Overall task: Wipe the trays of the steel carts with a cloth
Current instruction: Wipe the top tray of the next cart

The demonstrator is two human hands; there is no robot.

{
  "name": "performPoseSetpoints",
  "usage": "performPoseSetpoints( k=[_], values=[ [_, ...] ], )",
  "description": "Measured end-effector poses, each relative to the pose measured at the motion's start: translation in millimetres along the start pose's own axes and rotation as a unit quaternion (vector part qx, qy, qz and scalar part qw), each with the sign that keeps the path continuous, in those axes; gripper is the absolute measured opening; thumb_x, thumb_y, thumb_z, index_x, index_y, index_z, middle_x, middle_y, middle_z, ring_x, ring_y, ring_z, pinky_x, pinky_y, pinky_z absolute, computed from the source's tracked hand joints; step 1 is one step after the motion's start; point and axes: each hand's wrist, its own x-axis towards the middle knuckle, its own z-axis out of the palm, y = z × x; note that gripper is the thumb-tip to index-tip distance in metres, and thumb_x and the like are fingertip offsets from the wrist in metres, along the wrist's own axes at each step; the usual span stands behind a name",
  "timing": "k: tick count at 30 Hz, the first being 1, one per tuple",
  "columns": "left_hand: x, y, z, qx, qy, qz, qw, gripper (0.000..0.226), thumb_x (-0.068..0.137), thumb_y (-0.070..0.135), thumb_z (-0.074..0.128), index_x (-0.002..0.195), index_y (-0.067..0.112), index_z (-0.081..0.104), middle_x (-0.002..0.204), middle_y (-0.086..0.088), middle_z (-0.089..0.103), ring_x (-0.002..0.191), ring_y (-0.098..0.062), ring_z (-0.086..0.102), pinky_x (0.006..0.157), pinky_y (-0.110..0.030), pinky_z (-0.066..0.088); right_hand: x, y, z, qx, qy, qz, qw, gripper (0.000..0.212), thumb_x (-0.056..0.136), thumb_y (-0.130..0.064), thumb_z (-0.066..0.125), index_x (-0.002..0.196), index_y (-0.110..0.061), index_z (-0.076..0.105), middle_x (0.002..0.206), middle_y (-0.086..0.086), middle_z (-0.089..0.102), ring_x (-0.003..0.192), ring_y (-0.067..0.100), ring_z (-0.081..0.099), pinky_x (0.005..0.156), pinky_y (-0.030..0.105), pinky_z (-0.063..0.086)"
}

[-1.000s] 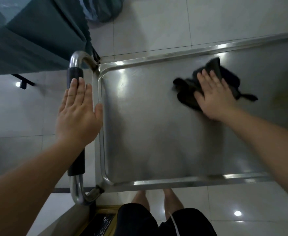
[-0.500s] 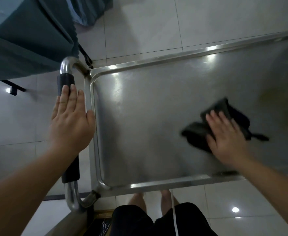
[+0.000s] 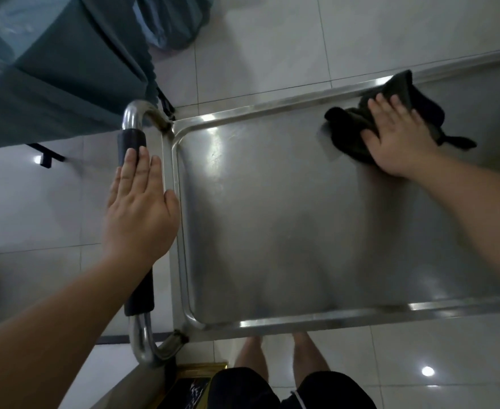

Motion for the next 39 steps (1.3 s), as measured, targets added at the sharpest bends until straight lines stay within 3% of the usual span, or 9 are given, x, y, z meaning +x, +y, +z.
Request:
performPoseSetpoints(
  k=[6,10,14,17,21,24,27,34,39],
  values=[
    [0,0,-2,-0.007,-0.004,0.006,1.000,0.068,0.110,0.046,0.019,0.169,0.015,0.010,0.178,-0.002,-0.005,0.161,-0.011,-0.015,0.132,-0.042,-0.001,-176,33,60,-0.002,0.007,-0.027,1.000,0.071,0.104,-0.056,0.024,0.166,-0.022,0.022,0.172,0.002,0.024,0.160,0.025,0.017,0.127,0.050,0.015],
    [1,0,-2,-0.010,-0.006,0.007,1.000,0.067,0.111,0.045,0.020,0.169,0.014,0.008,0.177,-0.002,-0.007,0.161,-0.012,-0.016,0.132,-0.042,-0.002,-286,47,98,-0.020,0.015,0.015,1.000,0.071,0.107,-0.058,0.018,0.168,-0.023,0.011,0.176,-0.003,0.007,0.162,0.024,0.008,0.129,0.053,0.013],
    [1,-1,-2,-0.019,-0.004,0.011,1.000,0.068,0.110,0.047,0.016,0.169,0.015,0.006,0.177,-0.001,-0.008,0.160,-0.010,-0.019,0.131,-0.039,-0.005,-296,-40,122,0.000,0.067,0.106,0.992,0.071,0.103,-0.044,0.036,0.164,-0.010,0.028,0.172,0.008,0.021,0.160,0.028,0.016,0.124,0.058,0.023],
    [2,-2,0,-0.031,0.005,0.011,0.999,0.067,0.111,0.046,0.018,0.169,0.015,0.007,0.177,-0.001,-0.006,0.160,-0.011,-0.017,0.131,-0.040,-0.004,-302,-156,156,0.000,0.071,0.021,0.997,0.072,0.099,-0.040,0.045,0.163,-0.010,0.031,0.172,0.008,0.026,0.159,0.030,0.021,0.123,0.059,0.024],
    [4,-3,4,-0.033,0.018,0.007,0.999,0.066,0.110,0.044,0.019,0.169,0.016,0.008,0.177,0.000,-0.005,0.160,-0.010,-0.016,0.128,-0.035,-0.008,-308,-299,196,0.012,0.003,-0.139,0.990,0.069,0.106,-0.047,0.041,0.166,-0.017,0.022,0.174,0.000,0.018,0.162,0.021,0.002,0.127,0.053,0.008],
    [5,-4,7,-0.038,0.026,0.010,0.999,0.065,0.110,0.043,0.019,0.169,0.016,0.009,0.177,0.001,-0.003,0.161,-0.009,-0.015,0.128,-0.034,-0.008,-304,-324,205,0.002,-0.003,-0.189,0.982,0.066,0.108,-0.047,0.037,0.166,-0.018,0.023,0.175,-0.001,0.016,0.162,0.019,0.000,0.127,0.051,0.005],
    [4,-6,6,-0.052,0.026,0.019,0.998,0.065,0.110,0.043,0.019,0.169,0.016,0.008,0.178,0.001,-0.002,0.161,-0.008,-0.014,0.128,-0.032,-0.009,-310,-282,199,0.014,0.003,-0.209,0.978,0.066,0.109,-0.048,0.036,0.168,-0.025,0.018,0.175,-0.007,0.013,0.162,0.015,0.005,0.128,0.049,0.008],
    [3,-7,2,-0.083,0.025,0.033,0.996,0.067,0.109,0.045,0.020,0.169,0.017,0.010,0.177,0.001,0.003,0.161,-0.008,-0.013,0.128,-0.033,-0.007,-283,-76,128,0.025,0.066,0.033,0.997,0.068,0.101,-0.043,0.039,0.164,-0.019,0.031,0.172,0.000,0.027,0.158,0.025,0.025,0.125,0.055,0.023],
    [4,-6,0,-0.096,0.032,0.032,0.994,0.067,0.108,0.045,0.021,0.168,0.016,0.014,0.177,-0.001,0.008,0.162,-0.010,-0.009,0.128,-0.034,-0.006,-224,-45,96,0.094,0.107,0.342,0.929,0.073,0.102,-0.050,0.021,0.168,-0.021,0.013,0.176,-0.002,0.007,0.161,0.021,0.004,0.129,0.054,0.008]
  ],
)
